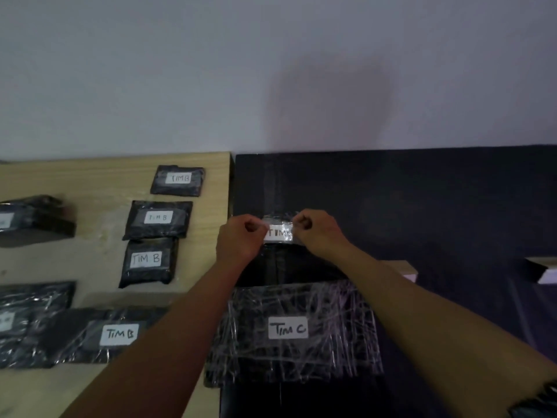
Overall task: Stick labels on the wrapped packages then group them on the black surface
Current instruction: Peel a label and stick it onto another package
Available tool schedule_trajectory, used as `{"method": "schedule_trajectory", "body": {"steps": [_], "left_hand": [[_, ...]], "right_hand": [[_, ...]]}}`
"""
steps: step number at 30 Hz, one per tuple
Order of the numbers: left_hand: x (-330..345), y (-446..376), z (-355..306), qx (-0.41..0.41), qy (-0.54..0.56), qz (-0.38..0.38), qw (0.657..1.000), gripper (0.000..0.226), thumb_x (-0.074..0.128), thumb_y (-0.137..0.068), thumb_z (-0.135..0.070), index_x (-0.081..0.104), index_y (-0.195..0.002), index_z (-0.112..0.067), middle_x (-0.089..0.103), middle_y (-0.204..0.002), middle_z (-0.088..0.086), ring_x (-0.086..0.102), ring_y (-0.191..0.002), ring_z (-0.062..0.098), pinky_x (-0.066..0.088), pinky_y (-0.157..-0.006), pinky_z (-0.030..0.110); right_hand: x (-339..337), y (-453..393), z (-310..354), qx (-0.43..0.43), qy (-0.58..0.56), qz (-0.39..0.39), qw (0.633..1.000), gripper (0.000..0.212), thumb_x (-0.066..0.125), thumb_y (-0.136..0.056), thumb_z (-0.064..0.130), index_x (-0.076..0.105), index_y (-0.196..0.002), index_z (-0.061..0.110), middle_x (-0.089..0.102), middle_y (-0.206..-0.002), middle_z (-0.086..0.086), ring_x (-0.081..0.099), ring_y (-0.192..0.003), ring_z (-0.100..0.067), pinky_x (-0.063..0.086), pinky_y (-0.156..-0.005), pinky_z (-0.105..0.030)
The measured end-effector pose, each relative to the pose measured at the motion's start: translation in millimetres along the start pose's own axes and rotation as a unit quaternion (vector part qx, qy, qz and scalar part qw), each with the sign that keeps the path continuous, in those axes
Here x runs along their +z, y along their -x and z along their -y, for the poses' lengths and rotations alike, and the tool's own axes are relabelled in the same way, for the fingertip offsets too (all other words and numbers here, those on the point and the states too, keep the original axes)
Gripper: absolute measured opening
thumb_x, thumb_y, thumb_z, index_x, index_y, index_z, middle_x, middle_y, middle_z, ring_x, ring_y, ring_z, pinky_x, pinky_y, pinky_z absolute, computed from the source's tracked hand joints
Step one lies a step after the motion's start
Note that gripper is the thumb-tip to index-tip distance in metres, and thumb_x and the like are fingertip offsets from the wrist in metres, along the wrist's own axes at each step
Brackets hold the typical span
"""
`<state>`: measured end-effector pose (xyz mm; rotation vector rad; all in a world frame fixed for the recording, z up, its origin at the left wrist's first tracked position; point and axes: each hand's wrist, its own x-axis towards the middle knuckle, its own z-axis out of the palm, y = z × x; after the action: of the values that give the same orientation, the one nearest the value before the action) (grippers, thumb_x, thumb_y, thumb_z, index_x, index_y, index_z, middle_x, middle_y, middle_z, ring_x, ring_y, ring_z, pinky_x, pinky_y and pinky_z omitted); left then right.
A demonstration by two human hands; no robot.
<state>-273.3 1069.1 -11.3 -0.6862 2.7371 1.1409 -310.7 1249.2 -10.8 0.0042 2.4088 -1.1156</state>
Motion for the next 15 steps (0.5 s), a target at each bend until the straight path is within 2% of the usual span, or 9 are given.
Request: {"method": "schedule_trajectory", "body": {"steps": [3, 6, 10, 15], "left_hand": [[9.0, -8.2, -1.3, -0.03, -0.017, 0.005, 0.999, 0.012, 0.074, -0.078, -0.041, 0.074, -0.078, -0.029, 0.075, -0.084, -0.006, 0.069, -0.085, 0.016, 0.055, -0.078, 0.031], [16.9, -14.9, 2.2, -0.05, -0.027, 0.008, 0.998, 0.015, 0.072, -0.078, -0.044, 0.074, -0.08, -0.03, 0.075, -0.085, -0.005, 0.069, -0.086, 0.019, 0.056, -0.079, 0.034], [20.6, -21.9, 8.4, -0.048, -0.04, 0.004, 0.998, 0.015, 0.071, -0.08, -0.044, 0.072, -0.081, -0.029, 0.074, -0.087, -0.004, 0.069, -0.085, 0.02, 0.056, -0.079, 0.035], [22.1, -24.9, 8.6, -0.026, -0.049, -0.008, 0.998, 0.014, 0.07, -0.082, -0.041, 0.07, -0.08, -0.028, 0.073, -0.084, -0.005, 0.068, -0.083, 0.019, 0.056, -0.077, 0.037]], "right_hand": [[5.9, -10.2, -4.2, 0.022, 0.005, -0.037, 0.999, 0.017, 0.066, -0.088, 0.024, 0.06, -0.08, 0.037, 0.062, -0.079, 0.02, 0.065, -0.087, -0.01, 0.055, -0.089, -0.037], [11.2, -16.6, -3.5, 0.037, 0.005, -0.053, 0.998, 0.01, 0.063, -0.088, 0.03, 0.06, -0.089, 0.04, 0.064, -0.083, 0.019, 0.065, -0.092, -0.013, 0.052, -0.092, -0.043], [18.1, -24.1, -3.0, 0.046, 0.03, -0.055, 0.997, 0.014, 0.058, -0.09, 0.033, 0.062, -0.103, 0.038, 0.071, -0.101, 0.009, 0.065, -0.098, -0.017, 0.05, -0.094, -0.041], [20.2, -23.8, -2.9, 0.04, 0.056, -0.057, 0.996, 0.021, 0.056, -0.093, 0.033, 0.061, -0.113, 0.035, 0.07, -0.104, 0.007, 0.064, -0.1, -0.019, 0.048, -0.095, -0.043]]}}
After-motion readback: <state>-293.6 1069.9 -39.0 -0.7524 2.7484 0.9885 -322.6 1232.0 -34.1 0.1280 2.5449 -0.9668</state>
